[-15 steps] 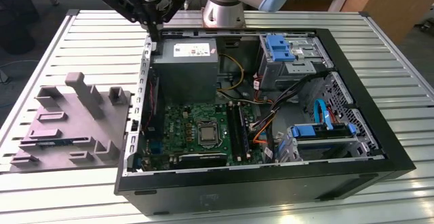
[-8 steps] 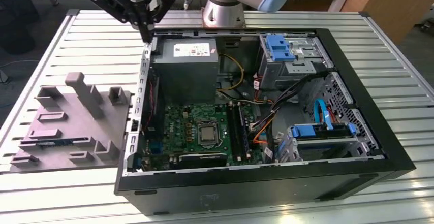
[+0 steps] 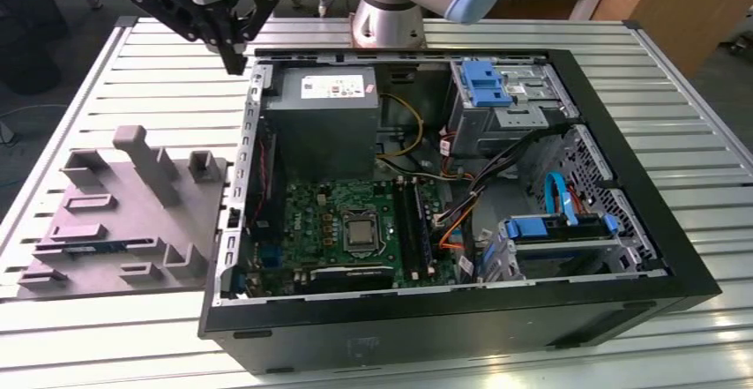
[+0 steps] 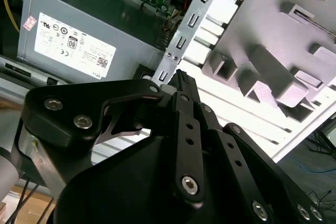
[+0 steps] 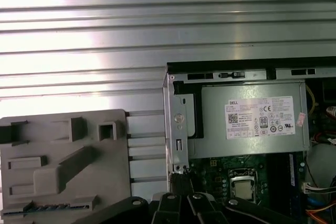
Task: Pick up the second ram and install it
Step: 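Reach for the second ram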
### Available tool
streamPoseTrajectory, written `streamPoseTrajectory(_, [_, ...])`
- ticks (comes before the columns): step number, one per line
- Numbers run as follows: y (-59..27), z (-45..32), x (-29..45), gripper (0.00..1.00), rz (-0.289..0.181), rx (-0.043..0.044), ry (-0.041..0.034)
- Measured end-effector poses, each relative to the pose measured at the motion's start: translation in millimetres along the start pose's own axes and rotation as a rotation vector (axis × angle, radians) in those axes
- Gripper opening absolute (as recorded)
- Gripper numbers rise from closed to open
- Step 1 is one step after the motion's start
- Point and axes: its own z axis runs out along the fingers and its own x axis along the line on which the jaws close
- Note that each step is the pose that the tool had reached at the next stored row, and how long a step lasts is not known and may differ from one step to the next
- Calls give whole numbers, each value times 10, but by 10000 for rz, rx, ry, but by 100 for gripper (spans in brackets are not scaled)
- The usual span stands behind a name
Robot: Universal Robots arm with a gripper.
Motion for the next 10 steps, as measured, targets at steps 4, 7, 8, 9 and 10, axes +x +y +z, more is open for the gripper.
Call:
streamPoseTrajectory(4, [-6,0,76,11,-1,-1,-16])
streamPoseTrajectory(7, [-10,0,131,11,0,-3,-30])
streamPoseTrajectory(8, [-11,1,149,11,-1,-3,-34])
streamPoseTrajectory(9, [-13,1,167,11,-1,-3,-38])
streamPoseTrajectory(10, [-14,2,183,11,-2,-3,-41])
